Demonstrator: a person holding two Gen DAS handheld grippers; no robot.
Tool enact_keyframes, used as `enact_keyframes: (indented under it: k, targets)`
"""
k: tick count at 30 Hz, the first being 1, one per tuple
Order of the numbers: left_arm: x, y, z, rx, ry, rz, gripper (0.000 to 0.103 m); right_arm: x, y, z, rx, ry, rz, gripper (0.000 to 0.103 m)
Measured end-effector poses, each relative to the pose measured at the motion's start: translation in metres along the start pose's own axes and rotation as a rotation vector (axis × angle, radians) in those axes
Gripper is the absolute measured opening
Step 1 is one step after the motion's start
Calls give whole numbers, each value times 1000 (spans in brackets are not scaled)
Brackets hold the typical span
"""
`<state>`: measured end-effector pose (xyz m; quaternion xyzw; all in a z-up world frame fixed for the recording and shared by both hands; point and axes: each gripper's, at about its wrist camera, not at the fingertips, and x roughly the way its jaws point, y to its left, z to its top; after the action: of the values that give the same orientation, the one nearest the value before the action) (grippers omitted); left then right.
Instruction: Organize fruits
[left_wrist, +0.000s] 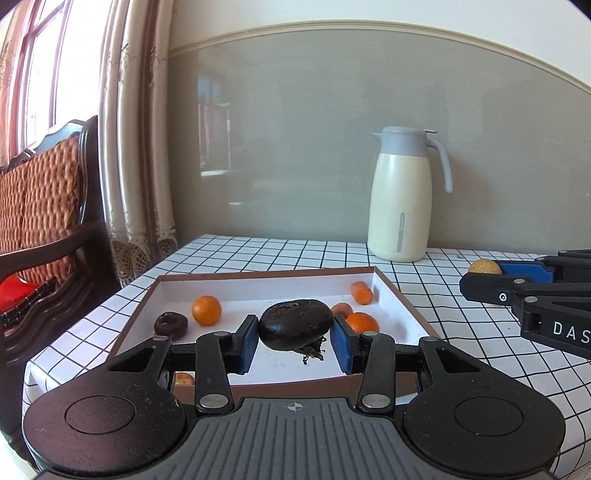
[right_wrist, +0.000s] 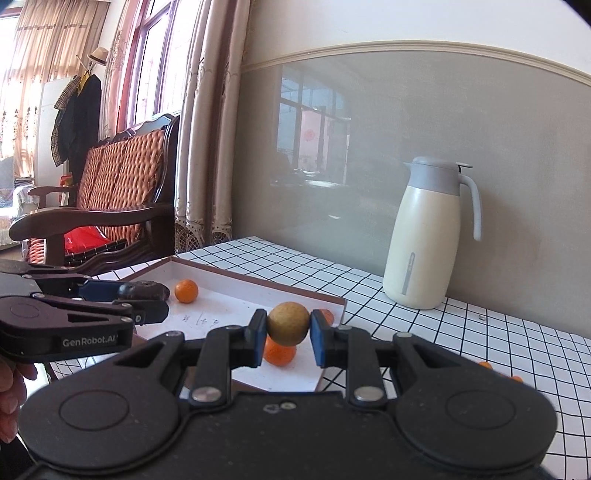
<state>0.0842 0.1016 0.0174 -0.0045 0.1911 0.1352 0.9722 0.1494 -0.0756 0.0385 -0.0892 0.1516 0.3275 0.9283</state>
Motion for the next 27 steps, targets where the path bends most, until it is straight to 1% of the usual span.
enact_keyframes:
  k: [17,22,27]
  targets:
    - [3,45,0,-37,-11,86,43,26,24,8,-1,-14,42,16]
    - [8,61,1,-50,-12,112,43,37,30,10,0,-16,46,16]
    - [16,71,1,-55,-8,123,43,48,37,16,1,-27,57,16]
